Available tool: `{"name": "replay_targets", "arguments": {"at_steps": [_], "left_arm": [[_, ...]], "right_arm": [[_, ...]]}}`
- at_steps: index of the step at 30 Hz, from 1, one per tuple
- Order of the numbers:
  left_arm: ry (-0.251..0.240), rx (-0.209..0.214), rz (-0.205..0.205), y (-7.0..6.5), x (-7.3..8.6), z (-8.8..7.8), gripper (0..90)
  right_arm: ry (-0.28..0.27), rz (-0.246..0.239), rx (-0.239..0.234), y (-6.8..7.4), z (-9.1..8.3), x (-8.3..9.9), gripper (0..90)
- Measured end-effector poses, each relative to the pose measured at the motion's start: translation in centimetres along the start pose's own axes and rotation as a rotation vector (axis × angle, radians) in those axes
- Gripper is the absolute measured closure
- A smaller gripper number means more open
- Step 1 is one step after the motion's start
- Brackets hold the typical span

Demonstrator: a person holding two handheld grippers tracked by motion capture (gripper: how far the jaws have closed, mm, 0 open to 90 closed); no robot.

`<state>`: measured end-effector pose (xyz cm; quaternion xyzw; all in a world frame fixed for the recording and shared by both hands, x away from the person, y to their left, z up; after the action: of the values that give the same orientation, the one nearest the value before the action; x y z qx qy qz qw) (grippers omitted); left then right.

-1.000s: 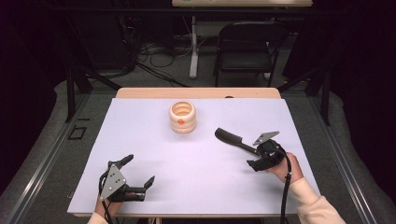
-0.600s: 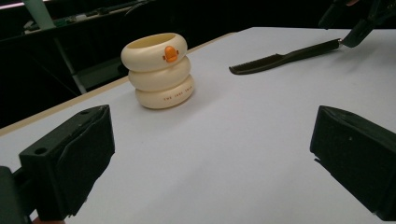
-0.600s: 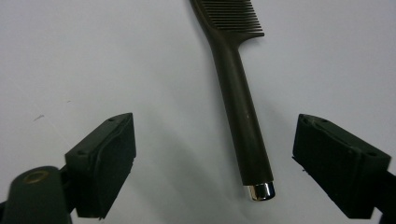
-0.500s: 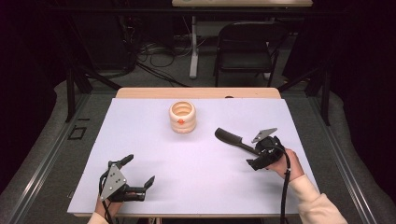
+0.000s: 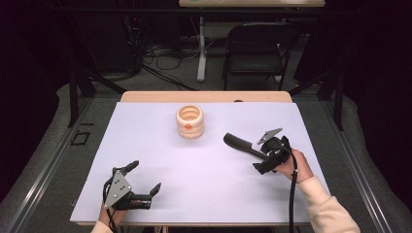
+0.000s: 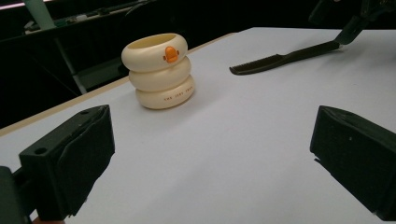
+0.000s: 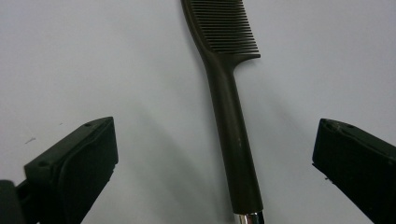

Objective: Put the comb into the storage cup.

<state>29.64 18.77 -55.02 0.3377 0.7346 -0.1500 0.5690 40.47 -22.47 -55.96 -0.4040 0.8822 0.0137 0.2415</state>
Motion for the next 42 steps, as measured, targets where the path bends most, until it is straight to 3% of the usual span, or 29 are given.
{"name": "replay_targets", "arguments": {"at_steps": [31,37,40,42], "left_arm": [[-0.003,0.003,0.001,0.0,0.0,0.0,0.1],[-0.002,0.004,0.001,0.0,0.0,0.0,0.1],[-0.002,0.005,0.000,0.0,0.0,0.0,0.1],[-0.002,0.004,0.001,0.0,0.0,0.0,0.1]], "right_arm": [[0.083,-0.060,0.002,-0.4,1.9,-2.2,0.5],[0.103,-0.092,-0.015,-0.3,2.1,-2.6,15.2],[0.113,-0.106,0.000,-0.4,2.4,-2.9,26.3],[0.122,-0.110,0.002,-0.4,2.4,-3.0,28.7]]}}
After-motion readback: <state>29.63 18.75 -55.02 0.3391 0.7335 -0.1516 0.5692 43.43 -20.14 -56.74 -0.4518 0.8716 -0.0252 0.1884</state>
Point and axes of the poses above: each handheld gripper's, and its own axes: z roughly forward along the jaws, x roughly out of its underside, y roughly to its left, the point moved 6 cm from there along z, roughly forward along the jaws, and after that the axes turned 4 degrees about y, right-handed, at the moved point
